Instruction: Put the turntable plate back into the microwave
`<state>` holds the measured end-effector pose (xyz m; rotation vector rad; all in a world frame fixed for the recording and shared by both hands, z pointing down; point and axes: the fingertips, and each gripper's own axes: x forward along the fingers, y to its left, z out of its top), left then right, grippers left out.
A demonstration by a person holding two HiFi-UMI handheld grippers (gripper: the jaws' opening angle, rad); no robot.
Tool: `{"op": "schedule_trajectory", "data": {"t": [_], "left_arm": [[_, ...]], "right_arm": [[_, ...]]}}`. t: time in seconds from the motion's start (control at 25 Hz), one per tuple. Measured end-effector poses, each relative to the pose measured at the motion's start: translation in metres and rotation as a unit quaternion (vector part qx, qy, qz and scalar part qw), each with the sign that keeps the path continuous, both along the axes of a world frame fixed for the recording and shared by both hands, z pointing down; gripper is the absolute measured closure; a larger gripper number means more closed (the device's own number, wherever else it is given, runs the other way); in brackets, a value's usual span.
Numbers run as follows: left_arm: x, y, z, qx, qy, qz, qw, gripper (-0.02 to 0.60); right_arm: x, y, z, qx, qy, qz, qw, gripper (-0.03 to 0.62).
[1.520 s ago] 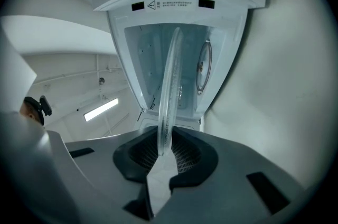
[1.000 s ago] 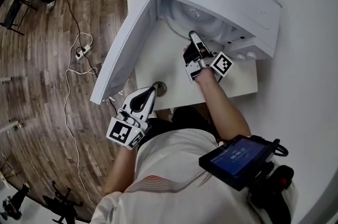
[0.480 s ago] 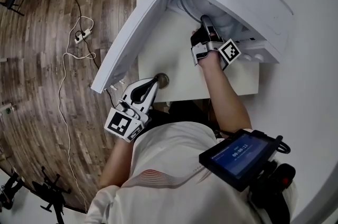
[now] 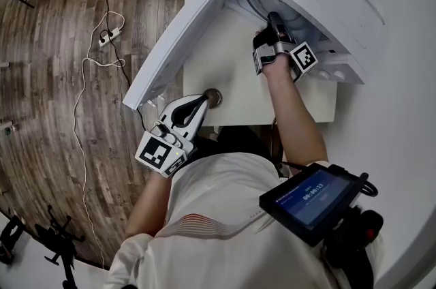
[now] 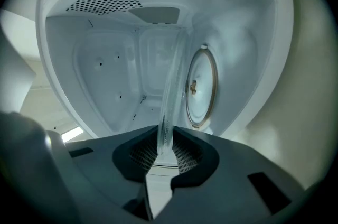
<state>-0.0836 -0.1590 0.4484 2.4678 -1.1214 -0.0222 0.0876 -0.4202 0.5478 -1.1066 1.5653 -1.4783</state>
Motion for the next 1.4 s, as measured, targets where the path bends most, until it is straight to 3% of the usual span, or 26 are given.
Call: {"op": "schedule_trajectory", "data": {"t": [0.32,0.64,0.72,0.8,1.0,1.4], "left_arm": [[-0.003,0.002,0.001,-0.006,0.003,0.001,1.0000,0.571],[-0.003,0.001,0.001,-0.007,0.010,0.004,0.9999,0.571],[-0.004,0.002,0.001,-0.008,0.013,0.005,0.9999,0.571],[-0.006,0.002,0.001,-0.010,0.015,0.005,0.9998,0.571],[-0.009,0.003,0.002,-0.014,0.023,0.003,0.9996,0.571],[-0.012,0.004,-0.006,-0.006,0.046,0.010,0.9989,0.571]], "right_arm": [[0.008,-0.010,0.002,-0.036,-0.017,0.027,0.999,0.537],[0.005,-0.014,0.009,-0.095,-0.022,0.010,0.995,0.536],[0.005,-0.015,0.008,-0.099,-0.033,0.008,0.995,0.493],[0.005,-0.015,0.005,-0.095,-0.029,0.007,0.995,0.490],[0.002,-0.014,0.001,-0.099,-0.040,0.021,0.994,0.375],[-0.006,-0.010,-0.006,-0.116,-0.037,0.009,0.992,0.281]]}}
